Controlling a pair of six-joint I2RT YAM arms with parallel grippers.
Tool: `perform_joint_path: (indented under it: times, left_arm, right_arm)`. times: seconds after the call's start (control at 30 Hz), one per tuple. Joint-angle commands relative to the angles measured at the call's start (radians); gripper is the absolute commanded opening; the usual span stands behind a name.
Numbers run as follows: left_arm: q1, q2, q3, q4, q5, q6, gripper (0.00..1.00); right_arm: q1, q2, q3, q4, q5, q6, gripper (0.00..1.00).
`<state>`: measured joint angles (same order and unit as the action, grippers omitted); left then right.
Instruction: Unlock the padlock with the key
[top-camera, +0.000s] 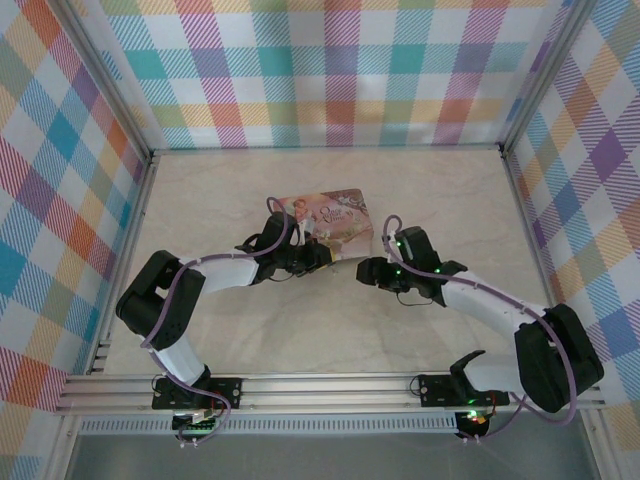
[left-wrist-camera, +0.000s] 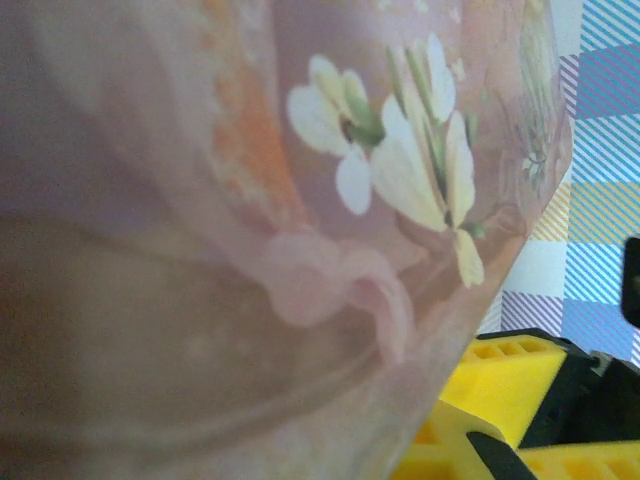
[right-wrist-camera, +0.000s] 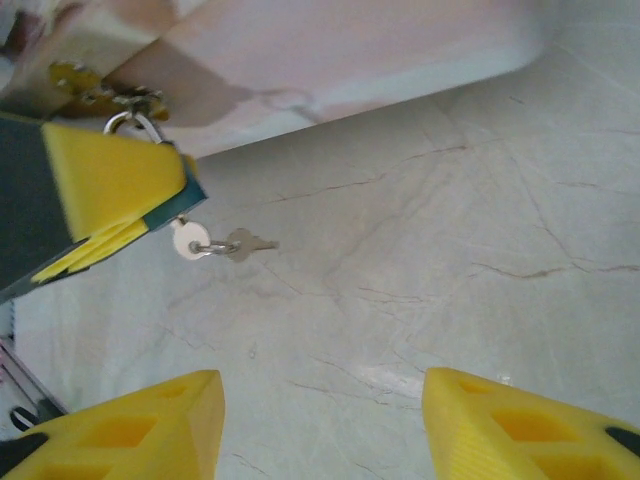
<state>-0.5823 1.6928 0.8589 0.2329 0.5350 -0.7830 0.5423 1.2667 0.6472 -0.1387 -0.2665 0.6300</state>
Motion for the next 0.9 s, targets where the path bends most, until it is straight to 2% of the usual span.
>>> perform_joint_path:
  times: [0.0,0.23,0.47,0.87]
  left_arm:
    - [-0.004,-0.024,0.052,-0.028,0.077,0.029,0.09]
    - [0.009,-0.025,0.074,-0.106,0.128,0.078,0.09]
    - [0.019,-0.022,0.070,-0.107,0.136,0.077,0.09]
    - [0.029,-0.032,0.082,-0.123,0.159,0.065,0.09]
  right_arm:
    - [0.042,0.004,0.058,-0.068,0.064,-0.121,0.55]
    - [0.136,0.053,0.132,-0.112,0.153,-0.212,0.56]
    - [0.209,0.099,0.173,-0.129,0.243,-0.267,0.56]
    - [0.264,0.168,0.208,-0.072,0.317,-0.278,0.57]
